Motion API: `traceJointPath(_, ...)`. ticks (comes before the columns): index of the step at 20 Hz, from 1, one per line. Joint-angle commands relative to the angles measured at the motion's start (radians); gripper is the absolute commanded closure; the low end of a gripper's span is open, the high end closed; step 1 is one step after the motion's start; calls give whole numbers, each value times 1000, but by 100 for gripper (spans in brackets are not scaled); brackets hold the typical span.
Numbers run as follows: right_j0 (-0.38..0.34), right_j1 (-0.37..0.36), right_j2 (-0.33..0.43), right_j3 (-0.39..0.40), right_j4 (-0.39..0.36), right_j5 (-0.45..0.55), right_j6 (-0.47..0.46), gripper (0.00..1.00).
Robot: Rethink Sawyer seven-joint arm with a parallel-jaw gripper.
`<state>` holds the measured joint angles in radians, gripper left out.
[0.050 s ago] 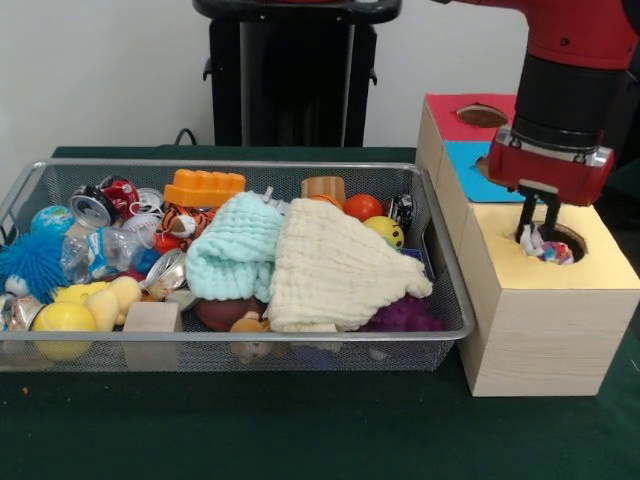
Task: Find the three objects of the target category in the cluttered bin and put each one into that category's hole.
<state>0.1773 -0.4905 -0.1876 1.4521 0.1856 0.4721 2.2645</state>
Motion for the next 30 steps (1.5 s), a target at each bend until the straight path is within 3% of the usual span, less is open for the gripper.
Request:
traceJointPath(1, -52, -118, -35, 102, -64, 160, 18, 100)
traceJointPath(5, -53, -167, -34, 135, -74, 176, 8, 100)
traceJointPath(10, -42, -164, -42, 129, -95, 178, 26, 100)
traceJointPath(11, -53, -170, -23, 140, -93, 167, 28, 0)
traceJointPath(30, -37, -158, -23, 160, -96, 100, 98, 0)
